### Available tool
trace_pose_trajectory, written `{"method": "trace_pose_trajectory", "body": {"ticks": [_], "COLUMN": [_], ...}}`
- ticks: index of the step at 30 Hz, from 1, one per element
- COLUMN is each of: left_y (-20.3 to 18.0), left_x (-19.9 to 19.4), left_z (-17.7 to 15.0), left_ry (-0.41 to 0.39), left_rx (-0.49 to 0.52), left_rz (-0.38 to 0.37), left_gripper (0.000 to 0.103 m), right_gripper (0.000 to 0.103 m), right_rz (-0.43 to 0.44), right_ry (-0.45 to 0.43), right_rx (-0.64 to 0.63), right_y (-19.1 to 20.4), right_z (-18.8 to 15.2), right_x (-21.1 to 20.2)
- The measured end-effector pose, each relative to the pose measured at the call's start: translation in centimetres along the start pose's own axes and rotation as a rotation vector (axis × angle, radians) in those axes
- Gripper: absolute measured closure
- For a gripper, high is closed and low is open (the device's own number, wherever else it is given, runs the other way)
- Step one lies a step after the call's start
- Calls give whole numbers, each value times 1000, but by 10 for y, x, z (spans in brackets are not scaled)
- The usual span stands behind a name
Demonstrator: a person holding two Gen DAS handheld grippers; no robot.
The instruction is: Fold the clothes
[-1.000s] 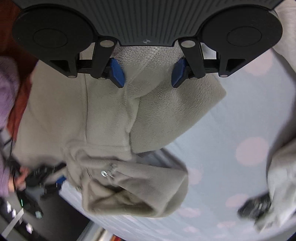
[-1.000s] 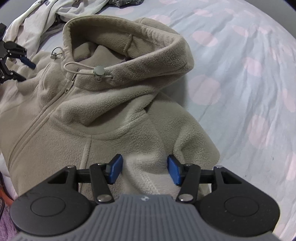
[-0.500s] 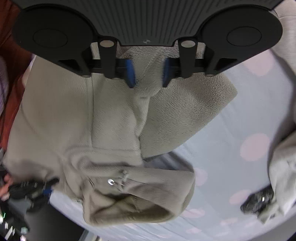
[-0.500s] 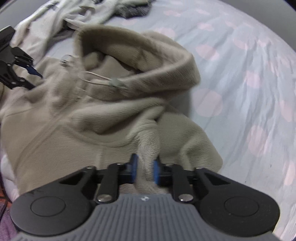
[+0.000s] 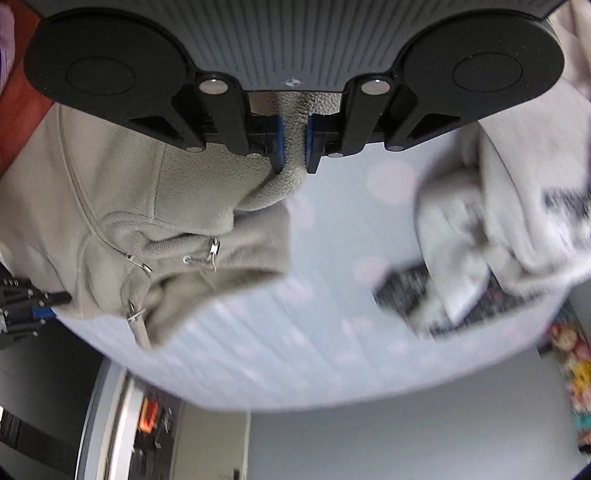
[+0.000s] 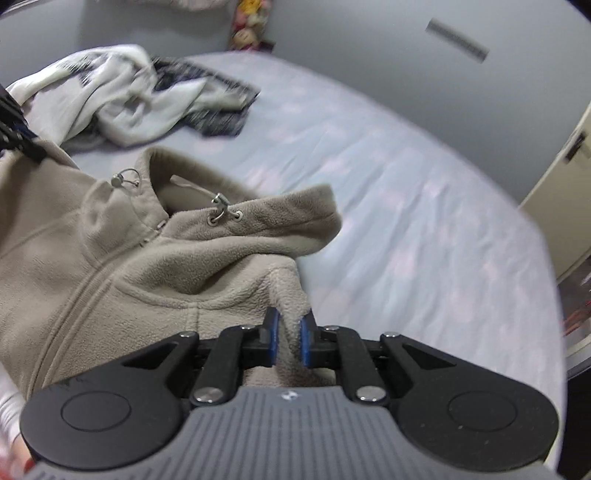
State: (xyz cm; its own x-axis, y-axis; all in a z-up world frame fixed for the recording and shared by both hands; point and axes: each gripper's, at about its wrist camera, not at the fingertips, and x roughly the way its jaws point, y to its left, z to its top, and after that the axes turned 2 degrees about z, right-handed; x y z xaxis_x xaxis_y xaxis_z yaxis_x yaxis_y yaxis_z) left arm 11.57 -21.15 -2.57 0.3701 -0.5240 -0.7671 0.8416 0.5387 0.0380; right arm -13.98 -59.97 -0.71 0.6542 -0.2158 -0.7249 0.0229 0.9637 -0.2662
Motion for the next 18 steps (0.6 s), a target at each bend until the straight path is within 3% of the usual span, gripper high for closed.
{"method": "trace_pose_trajectory", "body": {"ticks": [8, 18], "left_y": [6, 25], "left_x": [-5, 8], "left_z": [87, 194], "left_ry": [-130, -304], "left_rx": [24, 30], "left_rz": [90, 223], "left_gripper": [94, 94], "right_gripper": [90, 90], "right_rz": [-120, -275], "right_ry": [-73, -160], "right_rx": [-5, -22], "right_y": [-46, -113], "right_z": [71, 166], "right_x": [-20, 1]}}
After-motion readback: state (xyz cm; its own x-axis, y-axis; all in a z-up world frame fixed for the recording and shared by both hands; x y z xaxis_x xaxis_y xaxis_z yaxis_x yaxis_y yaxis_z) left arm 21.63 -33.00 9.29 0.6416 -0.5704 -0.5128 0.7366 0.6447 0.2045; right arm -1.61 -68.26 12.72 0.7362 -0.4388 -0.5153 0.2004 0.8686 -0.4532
